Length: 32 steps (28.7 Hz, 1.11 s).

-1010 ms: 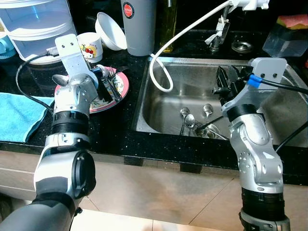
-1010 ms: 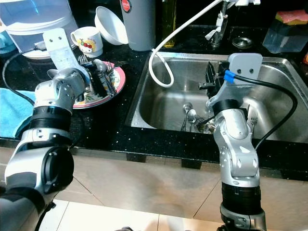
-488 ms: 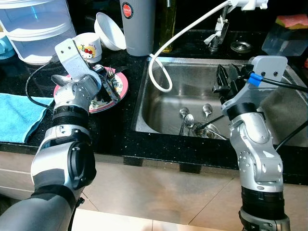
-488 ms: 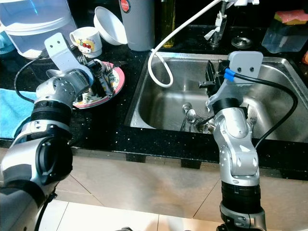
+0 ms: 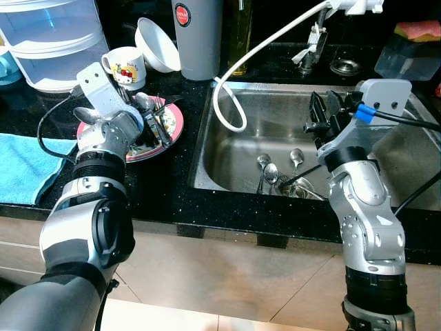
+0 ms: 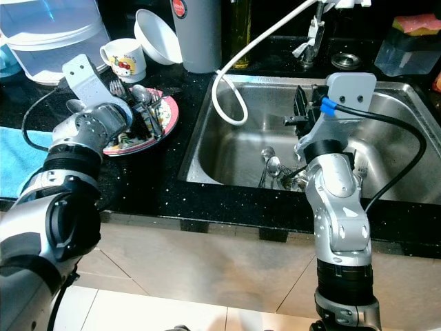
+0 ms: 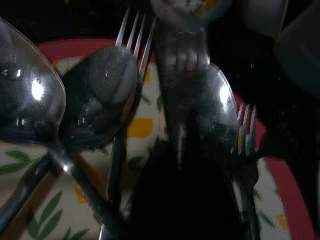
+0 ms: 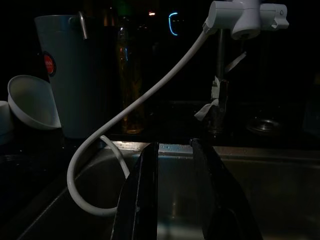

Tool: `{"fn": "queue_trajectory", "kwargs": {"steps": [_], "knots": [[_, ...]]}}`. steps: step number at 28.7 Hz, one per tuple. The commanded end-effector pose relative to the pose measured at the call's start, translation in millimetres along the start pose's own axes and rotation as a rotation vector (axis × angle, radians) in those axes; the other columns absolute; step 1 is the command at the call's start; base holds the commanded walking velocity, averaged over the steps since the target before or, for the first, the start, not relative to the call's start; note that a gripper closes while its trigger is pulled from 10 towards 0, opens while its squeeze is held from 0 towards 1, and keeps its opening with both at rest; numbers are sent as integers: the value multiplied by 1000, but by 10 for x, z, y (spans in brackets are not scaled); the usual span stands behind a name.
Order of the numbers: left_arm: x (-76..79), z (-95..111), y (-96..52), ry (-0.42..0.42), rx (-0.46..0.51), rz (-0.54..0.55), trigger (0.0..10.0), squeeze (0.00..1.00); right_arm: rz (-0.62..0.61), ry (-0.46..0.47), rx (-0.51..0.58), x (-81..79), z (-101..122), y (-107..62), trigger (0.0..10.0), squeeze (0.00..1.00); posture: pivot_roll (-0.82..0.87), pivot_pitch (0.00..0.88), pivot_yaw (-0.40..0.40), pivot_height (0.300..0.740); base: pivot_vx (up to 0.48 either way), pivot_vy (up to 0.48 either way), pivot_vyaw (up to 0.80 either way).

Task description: Kitchen organization

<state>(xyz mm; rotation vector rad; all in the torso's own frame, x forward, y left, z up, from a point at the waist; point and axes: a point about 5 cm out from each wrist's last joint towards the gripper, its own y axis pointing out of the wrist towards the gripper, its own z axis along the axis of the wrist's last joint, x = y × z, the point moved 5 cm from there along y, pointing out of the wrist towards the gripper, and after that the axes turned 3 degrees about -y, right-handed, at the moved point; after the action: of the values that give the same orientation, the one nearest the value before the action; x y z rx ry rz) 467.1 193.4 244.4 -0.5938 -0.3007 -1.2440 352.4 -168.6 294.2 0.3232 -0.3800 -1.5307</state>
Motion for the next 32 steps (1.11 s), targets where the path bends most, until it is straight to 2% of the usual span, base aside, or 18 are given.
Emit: {"fn": "queue_trajectory", "kwargs": {"steps": [1, 4, 5, 6, 7, 8, 12, 13, 14, 15, 18, 19, 21, 25, 28, 32], "knots": [[-73, 19, 14, -6, -8, 27, 0, 0, 4, -2, 7, -6, 23, 9, 10000, 0, 22, 87, 70, 740, 0, 0, 0], [-66, 54, 11, -5, 8, 27, 0, 0, 4, -2, 7, -4, 23, 10, 10000, 0, 21, 88, 68, 740, 0, 0, 0], [-31, 168, -3, 20, 68, 15, 431, 0, 4, -1, 5, -5, 21, 9, 10000, 0, 21, 89, 68, 740, 0, 0, 0], [-11, 230, -15, 40, 101, 12, 4627, 0, 4, -1, 5, -5, 20, 8, 10000, 0, 21, 92, 68, 740, 0, 0, 0], [26, 292, -31, 45, 129, 1, 10000, 0, 4, 0, 4, -6, 18, 8, 10000, 0, 21, 92, 68, 740, 0, 0, 0], [26, 292, -31, 45, 129, 1, 10000, 0, 4, 0, 4, -6, 18, 8, 10000, 0, 21, 92, 68, 740, 0, 0, 0], [236, 539, -127, 85, 251, -72, 10000, 0, 5, 2, 4, -11, 17, 7, 10000, 0, 22, 98, 68, 740, 0, 0, 0], [236, 539, -127, 85, 251, -72, 10000, 0, 5, 2, 4, -11, 17, 7, 10000, 0, 22, 98, 68, 740, 0, 0, 0], [462, 726, -249, 120, 349, -160, 10000, 0, 4, 2, 2, -11, 14, 6, 10000, 0, 24, 99, 67, 740, 0, 0, 0], [544, 783, -297, 133, 378, -190, 10000, 0, 4, 2, 2, -11, 14, 7, 10000, 0, 24, 102, 67, 740, 0, 0, 0], [628, 805, -333, 164, 398, -221, 10000, 0, 3, 3, 2, -11, 13, 10, 10000, 0, 27, 103, 67, 740, 0, 0, 0], [571, 719, -276, 165, 348, -185, 10000, 0, 3, 4, 1, -12, 11, 12, 10000, 0, 29, 103, 67, 740, 0, 0, 0], [541, 654, -243, 166, 319, -177, 10000, 0, 3, 4, 1, -15, 10, 14, 10000, 0, 26, 106, 70, 740, 0, 0, 0], [457, 556, -195, 210, 295, -135, 10000, 0, 0, 5, 2, -9, 13, 12, 10000, 0, 25, 109, 69, 740, 0, 0, 0], [303, 458, -137, 254, 254, -55, 10000, 0, -3, 2, -2, 5, 4, -1, 10000, 0, 25, 109, 69, 740, 0, 0, 0], [331, 454, -144, 257, 258, -75, 10000, 0, -4, 1, -2, 7, 4, 2, 10000, 0, 23, 112, 69, 740, 0, 0, 0]]}}
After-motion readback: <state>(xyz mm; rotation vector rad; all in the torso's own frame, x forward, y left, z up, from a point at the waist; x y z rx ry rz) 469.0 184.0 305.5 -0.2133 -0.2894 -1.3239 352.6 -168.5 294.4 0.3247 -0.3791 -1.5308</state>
